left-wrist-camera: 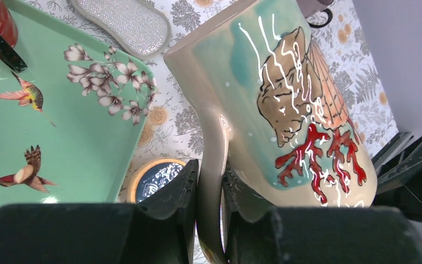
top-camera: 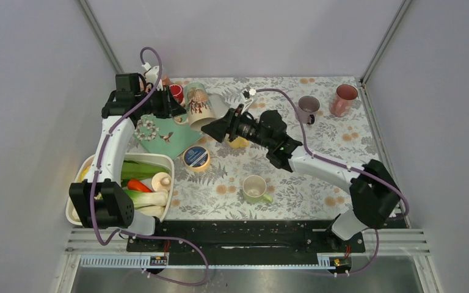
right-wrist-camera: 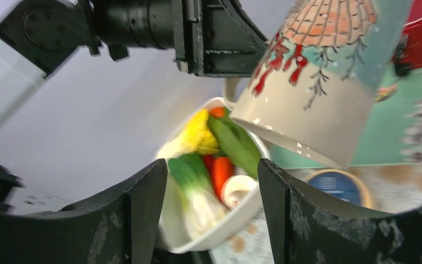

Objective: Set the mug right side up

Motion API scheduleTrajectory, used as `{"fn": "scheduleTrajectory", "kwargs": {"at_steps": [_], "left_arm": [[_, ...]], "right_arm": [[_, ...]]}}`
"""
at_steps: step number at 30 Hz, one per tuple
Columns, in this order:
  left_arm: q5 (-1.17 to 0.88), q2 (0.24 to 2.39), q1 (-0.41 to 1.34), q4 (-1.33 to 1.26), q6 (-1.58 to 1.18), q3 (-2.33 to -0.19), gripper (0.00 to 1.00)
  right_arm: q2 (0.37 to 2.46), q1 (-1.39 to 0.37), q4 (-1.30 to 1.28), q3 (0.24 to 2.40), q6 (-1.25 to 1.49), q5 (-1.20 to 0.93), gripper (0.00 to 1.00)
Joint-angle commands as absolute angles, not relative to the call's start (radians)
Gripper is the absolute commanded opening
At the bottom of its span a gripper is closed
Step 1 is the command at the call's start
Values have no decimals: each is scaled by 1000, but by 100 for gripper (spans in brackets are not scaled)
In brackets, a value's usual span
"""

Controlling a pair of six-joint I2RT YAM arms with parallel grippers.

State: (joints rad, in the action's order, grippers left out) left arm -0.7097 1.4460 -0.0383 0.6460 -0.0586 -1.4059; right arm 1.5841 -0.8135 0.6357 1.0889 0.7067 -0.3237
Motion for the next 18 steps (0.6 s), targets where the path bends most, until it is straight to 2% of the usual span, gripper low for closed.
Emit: {"fn": "scheduleTrajectory", "kwargs": {"at_steps": [1, 5, 9, 13, 18], "left_arm": [[-780, 1438, -33, 489, -182, -1439, 0], [-806, 1430, -30, 480, -221, -1409, 0], [-876, 1419, -28, 480, -284, -1395, 0], [-885, 1384, -16, 467, -307, -1372, 0], [-889, 1356, -7, 467, -318, -1352, 0]], "right_arm": [[1415, -848, 497, 1066, 372, -159, 70], [1350, -890, 313, 1080, -131, 3, 71], [1365, -913, 270, 1060, -520, 200, 74], [1362, -939, 383, 1001, -660, 235, 78], [1387, -942, 419, 1050, -625, 229, 80]]}}
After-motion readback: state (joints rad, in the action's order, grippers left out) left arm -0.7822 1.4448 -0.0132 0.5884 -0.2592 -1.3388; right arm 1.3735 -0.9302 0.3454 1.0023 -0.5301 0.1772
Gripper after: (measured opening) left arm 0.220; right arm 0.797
